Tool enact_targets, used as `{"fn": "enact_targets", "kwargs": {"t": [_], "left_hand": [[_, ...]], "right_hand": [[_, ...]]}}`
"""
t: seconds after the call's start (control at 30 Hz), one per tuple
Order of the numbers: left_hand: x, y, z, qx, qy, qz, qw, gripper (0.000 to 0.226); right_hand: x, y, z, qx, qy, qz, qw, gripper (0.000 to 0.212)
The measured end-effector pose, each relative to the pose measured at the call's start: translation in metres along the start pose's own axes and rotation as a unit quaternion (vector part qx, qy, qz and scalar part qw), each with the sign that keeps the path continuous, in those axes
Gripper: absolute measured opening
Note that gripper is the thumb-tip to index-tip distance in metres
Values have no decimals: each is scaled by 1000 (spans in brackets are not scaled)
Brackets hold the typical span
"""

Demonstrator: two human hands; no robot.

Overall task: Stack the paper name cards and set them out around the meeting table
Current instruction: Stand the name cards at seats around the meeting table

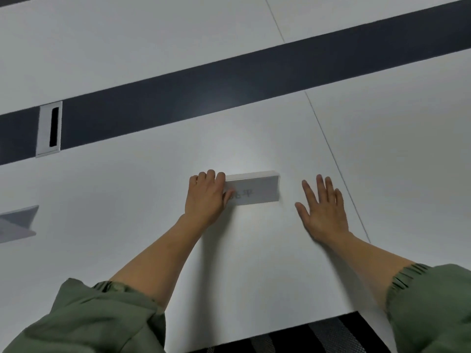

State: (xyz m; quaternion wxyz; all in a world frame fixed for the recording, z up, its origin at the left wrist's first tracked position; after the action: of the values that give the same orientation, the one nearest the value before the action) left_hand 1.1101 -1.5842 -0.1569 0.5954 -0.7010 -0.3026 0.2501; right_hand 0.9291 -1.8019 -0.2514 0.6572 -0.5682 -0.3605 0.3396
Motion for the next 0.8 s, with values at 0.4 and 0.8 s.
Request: {"fn": "enact_targets", "kwargs": {"t": [0.4,0.8], "left_hand": [[7,8,-37,21,-62,-10,998,43],[21,-44,12,-15,-162,41,986,49]], "right_hand": [[-7,8,-3,-53,-6,9,999,71],[-4,11,-4,22,-18,26,999,68]]}}
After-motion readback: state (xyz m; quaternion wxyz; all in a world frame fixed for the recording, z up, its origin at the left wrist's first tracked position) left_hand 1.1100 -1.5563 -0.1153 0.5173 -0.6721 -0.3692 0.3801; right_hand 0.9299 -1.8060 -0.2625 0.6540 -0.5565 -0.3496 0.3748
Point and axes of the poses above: each hand's wrist, its own z-axis away from the middle knuckle, its own y-axis out of the palm, x = y × z, the point moved 10 cm from there along -z, towards the middle knuckle, and after that the axes turned 15 degrees about -x, right-handed, at the moved point
